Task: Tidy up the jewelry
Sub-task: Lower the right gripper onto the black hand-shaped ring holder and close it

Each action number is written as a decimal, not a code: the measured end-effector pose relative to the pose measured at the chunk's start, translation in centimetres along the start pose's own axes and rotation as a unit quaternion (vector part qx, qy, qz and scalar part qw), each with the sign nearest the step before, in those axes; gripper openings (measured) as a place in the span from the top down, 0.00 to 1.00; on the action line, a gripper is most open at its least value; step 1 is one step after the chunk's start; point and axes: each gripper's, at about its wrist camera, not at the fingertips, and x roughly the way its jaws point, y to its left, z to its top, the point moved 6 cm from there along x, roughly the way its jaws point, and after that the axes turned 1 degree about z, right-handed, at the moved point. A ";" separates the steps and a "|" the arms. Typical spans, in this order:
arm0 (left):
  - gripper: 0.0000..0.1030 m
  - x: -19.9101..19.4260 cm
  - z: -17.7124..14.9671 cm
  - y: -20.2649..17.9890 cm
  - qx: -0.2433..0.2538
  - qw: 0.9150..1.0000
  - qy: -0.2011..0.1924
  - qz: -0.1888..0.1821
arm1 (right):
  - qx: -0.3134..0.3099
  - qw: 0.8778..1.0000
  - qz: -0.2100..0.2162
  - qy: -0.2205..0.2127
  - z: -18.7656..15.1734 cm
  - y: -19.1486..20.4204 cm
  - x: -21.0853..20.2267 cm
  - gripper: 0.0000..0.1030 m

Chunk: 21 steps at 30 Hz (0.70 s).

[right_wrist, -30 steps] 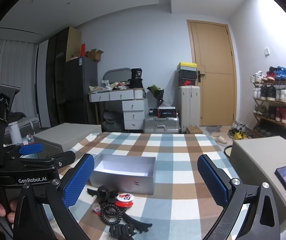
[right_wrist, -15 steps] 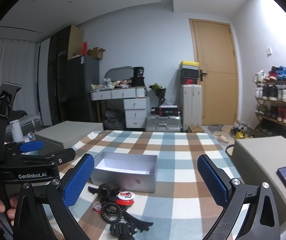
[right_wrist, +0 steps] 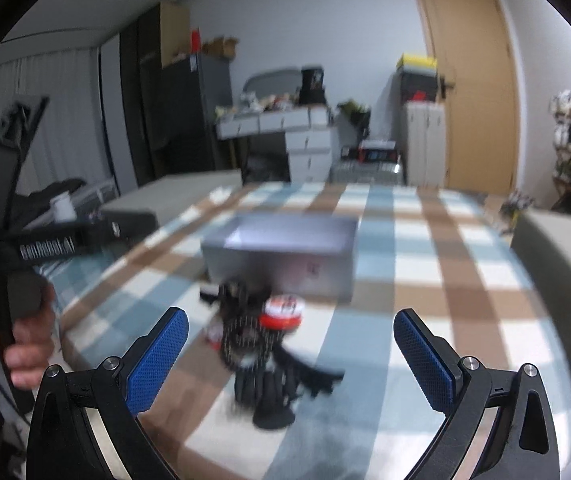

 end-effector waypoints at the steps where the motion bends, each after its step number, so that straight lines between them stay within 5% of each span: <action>1: 0.01 0.1 -0.2 0.2 -0.001 1.000 0.003 0.000 | 0.002 1.000 0.004 0.015 -0.8 0.0 0.5 0.00; 13: 0.01 0.4 -1.5 1.2 -0.008 1.000 0.024 0.007 | 0.009 0.997 0.034 0.074 -4.1 1.1 2.9 0.08; 19: 0.01 0.8 -1.7 1.6 -0.008 0.999 0.030 0.008 | -0.005 0.995 0.029 0.094 -4.7 1.4 3.7 0.29; 21: 0.01 1.1 -1.8 1.7 -0.006 0.999 0.035 0.010 | -0.001 0.995 0.031 0.092 -4.7 1.3 3.7 0.47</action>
